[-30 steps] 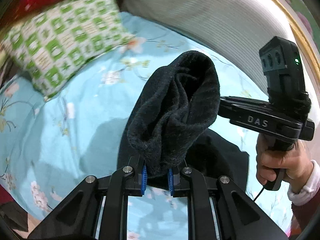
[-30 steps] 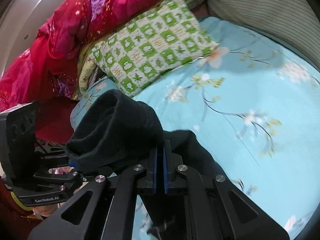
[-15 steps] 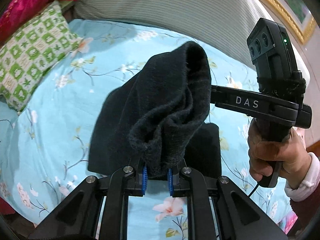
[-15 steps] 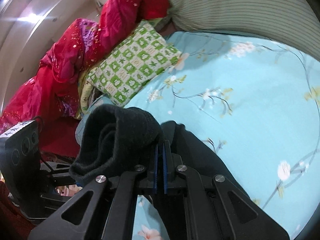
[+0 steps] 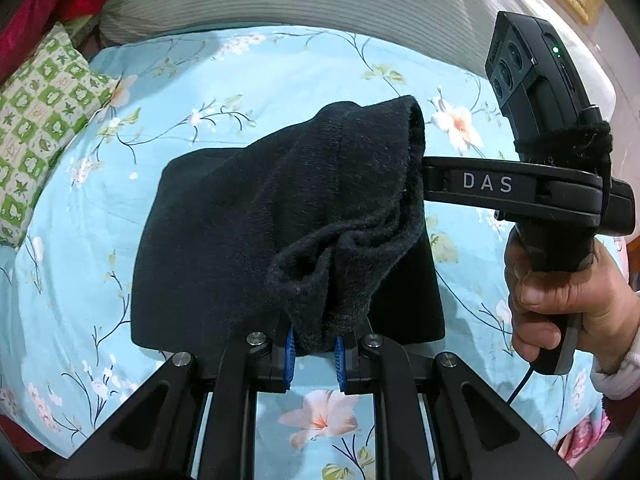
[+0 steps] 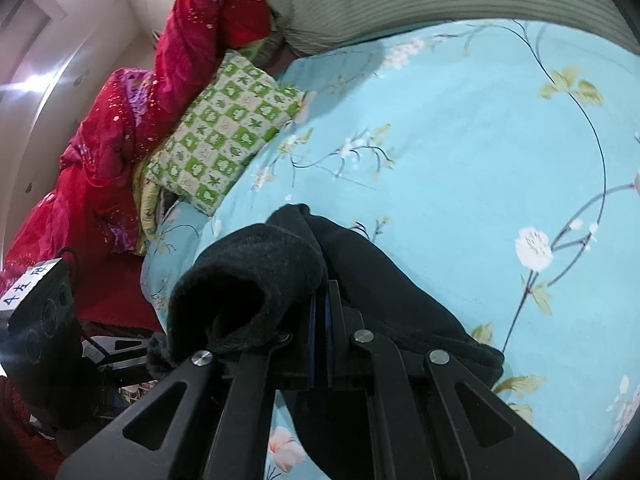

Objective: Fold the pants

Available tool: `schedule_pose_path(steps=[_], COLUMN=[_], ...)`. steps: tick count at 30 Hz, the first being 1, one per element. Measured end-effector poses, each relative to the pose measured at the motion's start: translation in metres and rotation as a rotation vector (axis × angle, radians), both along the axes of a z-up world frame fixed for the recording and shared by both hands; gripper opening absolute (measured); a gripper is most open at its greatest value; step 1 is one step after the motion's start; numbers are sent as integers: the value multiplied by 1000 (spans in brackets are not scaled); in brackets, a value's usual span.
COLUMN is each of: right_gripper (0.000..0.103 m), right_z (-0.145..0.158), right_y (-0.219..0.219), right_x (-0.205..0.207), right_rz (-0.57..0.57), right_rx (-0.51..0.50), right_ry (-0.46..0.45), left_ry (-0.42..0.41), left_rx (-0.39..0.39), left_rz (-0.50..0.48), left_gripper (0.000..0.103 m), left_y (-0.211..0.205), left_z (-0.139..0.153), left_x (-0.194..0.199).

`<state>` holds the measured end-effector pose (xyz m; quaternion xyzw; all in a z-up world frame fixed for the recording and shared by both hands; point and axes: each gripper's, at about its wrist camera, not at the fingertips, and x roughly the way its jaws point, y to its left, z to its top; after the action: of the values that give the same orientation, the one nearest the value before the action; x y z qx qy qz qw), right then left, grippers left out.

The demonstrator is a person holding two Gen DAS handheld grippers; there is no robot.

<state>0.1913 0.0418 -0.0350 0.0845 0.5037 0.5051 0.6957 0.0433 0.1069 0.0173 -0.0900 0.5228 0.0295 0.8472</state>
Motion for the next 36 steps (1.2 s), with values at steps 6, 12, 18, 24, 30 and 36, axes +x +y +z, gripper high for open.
schedule_pose_path(steps=[6, 12, 18, 24, 30, 36], right_gripper=[4, 4, 0, 1, 12, 57], right_z=[-8, -11, -21, -21, -21, -9], right_y=[-11, -26, -39, -63, -95, -107], right_x=[-1, -3, 3, -1, -9, -21], right_rz=[-20, -53, -114, -202, -310, -352], right_rx=[-4, 9, -29, -80, -94, -55], right_ry=[13, 30, 65, 78, 147, 122], left_ry=[-3, -13, 31, 52, 53, 55], left_rx=[7, 17, 19, -50, -77, -75], left_rz=[-44, -86, -105, -115, -114, -88], left_gripper=[14, 14, 22, 44, 45, 47], left_y=[-11, -15, -17, -14, -16, -13], left_z=[-6, -7, -20, -24, -21, -16], left_x=[-1, 3, 15, 13, 4, -7])
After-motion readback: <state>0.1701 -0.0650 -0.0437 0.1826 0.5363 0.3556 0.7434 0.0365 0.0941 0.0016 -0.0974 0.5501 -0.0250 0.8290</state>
